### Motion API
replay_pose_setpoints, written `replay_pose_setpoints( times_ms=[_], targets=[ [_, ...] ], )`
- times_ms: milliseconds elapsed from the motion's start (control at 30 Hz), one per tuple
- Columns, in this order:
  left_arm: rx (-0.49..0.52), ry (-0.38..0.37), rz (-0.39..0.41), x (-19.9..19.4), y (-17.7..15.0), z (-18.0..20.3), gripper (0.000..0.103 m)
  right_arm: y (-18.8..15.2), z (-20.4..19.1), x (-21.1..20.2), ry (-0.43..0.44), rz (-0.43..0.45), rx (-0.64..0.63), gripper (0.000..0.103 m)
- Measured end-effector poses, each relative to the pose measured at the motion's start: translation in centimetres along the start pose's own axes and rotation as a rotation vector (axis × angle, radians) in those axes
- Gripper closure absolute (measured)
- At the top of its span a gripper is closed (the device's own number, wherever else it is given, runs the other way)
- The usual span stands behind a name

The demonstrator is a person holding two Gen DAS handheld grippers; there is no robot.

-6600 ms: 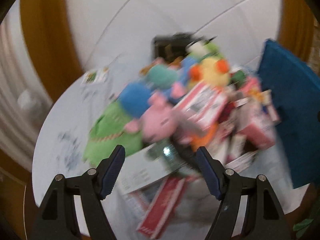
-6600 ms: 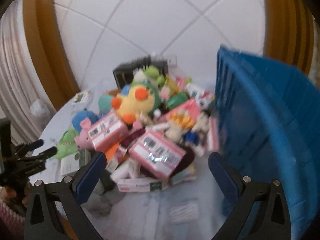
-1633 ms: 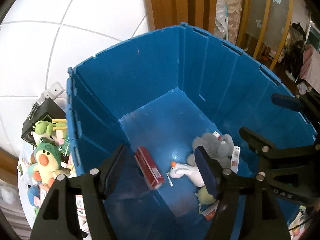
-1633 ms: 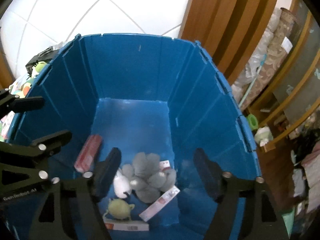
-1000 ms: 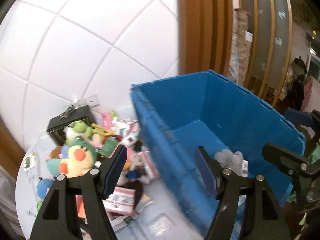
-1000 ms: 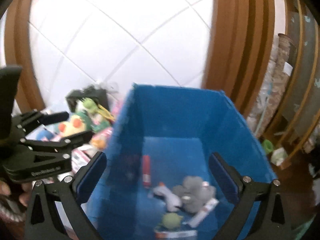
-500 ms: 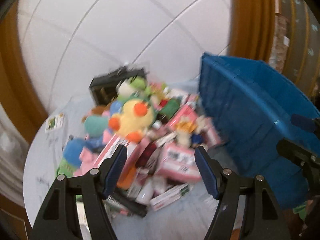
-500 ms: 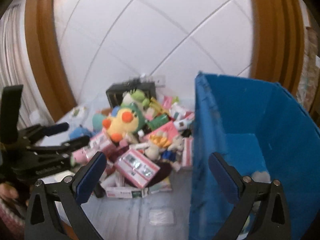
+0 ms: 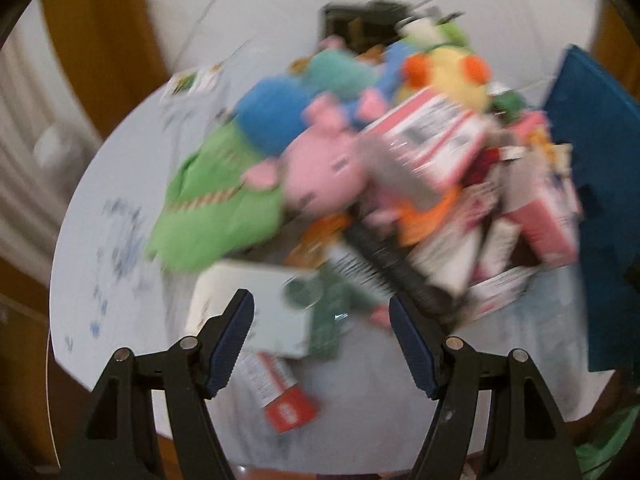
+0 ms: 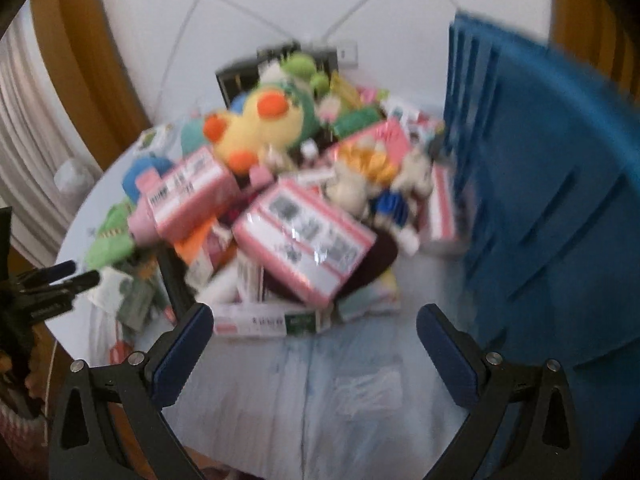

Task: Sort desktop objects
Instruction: 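Move both grippers back over the pile on the table, then grasp the red-and-white ointment box with the left gripper while the right gripper grasps the white patch box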

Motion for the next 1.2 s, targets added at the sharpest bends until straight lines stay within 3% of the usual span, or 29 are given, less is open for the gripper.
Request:
replay_pose_setpoints(
  times_ms=[133, 267, 433, 600, 667, 700, 800, 933, 1033, 1200],
  targets=[
    [-0.082, 0.027, -0.029, 1.1, -2.1, -3.6, 0.033, -1.9, -0.5, 3.2, 0.002, -0.085, 0.001, 0.000],
    [-0.154, 0.007, -0.049, 1.9, -4.0, -5.4, 0.033, -3.4, -0.6, 5.4, -0.005, -0.147, 0.014, 0.000],
    [-0.189, -0.031, -0.107, 4.3, -6.8, -5.1, 0.033, -4.8, -1.2, 6.8, 0.003, -0.193, 0.002, 0.000],
    [-0.193, -0.004, -0.125, 6.9, -8.0, -5.0, 0.033, -5.5, -3.5, 7.3, 0.040, -0.209, -0.077, 0.000],
    [-0.209, 0.019, -0.121, 7.7, -8.2, -5.7, 0.043, -5.5, -4.7, 7.3, 0.056, -0.204, -0.117, 0.000],
    [-0.216, 0.025, -0.120, 7.8, -8.3, -6.0, 0.056, -5.5, -5.7, 7.2, 0.068, -0.200, -0.146, 0.000],
    [-0.256, 0.011, -0.094, 7.2, -8.8, -7.3, 0.062, -5.1, -8.2, 7.0, 0.103, -0.188, -0.209, 0.000],
    [-0.284, 0.030, -0.055, 5.6, -9.3, -9.6, 0.063, -4.5, -13.1, 6.7, 0.170, -0.166, -0.322, 0.000],
    [-0.298, 0.090, -0.024, 4.7, -9.0, -11.5, 0.063, -4.2, -17.7, 6.4, 0.214, -0.152, -0.421, 0.000],
    [-0.317, 0.073, -0.017, 4.7, -8.5, -13.7, 0.063, -3.6, -24.6, 6.2, 0.280, -0.119, -0.535, 0.000]
  ],
)
Point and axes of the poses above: each gripper's, at about its wrist camera, not at the fingertips, and x roughly the way its jaws point, z to its right, y to its top, the point moved 5 cm from there along x, roughly the way its jaws point, and after that the axes turned 13 degrees about -y, right-handed, at the moved point
